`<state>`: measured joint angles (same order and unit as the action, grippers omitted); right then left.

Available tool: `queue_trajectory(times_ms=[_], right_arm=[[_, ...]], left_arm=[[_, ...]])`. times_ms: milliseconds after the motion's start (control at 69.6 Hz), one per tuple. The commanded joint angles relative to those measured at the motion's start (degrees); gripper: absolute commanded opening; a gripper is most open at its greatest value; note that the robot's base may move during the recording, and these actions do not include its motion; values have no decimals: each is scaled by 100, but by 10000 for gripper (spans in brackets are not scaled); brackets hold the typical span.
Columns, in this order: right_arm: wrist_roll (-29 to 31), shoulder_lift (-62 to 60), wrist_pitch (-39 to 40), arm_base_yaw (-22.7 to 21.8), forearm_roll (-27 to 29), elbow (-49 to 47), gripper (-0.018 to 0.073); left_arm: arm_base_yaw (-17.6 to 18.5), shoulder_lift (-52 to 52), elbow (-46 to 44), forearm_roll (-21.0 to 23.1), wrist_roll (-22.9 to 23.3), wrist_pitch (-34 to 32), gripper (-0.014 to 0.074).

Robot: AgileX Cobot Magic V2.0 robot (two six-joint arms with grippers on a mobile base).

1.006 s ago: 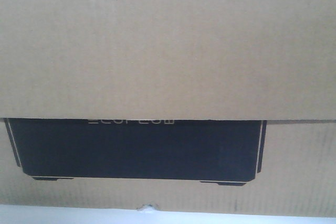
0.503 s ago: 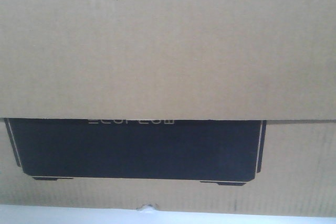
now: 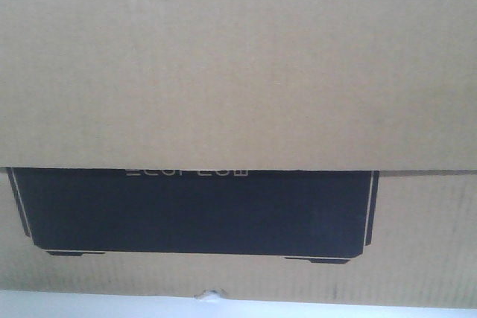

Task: Grab box from left shelf to table start

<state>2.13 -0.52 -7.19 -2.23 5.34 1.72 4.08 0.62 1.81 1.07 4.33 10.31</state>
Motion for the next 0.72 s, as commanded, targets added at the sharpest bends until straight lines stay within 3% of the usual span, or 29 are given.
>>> queue_trajectory(times_ms=[0,704], right_arm=[[-4,-55,471,-43,-11,23,60],[-4,-55,471,-43,-11,23,60]], left_arm=[[-8,86,-26,40,11,-534,-99],[-8,86,-26,40,11,-534,-99]])
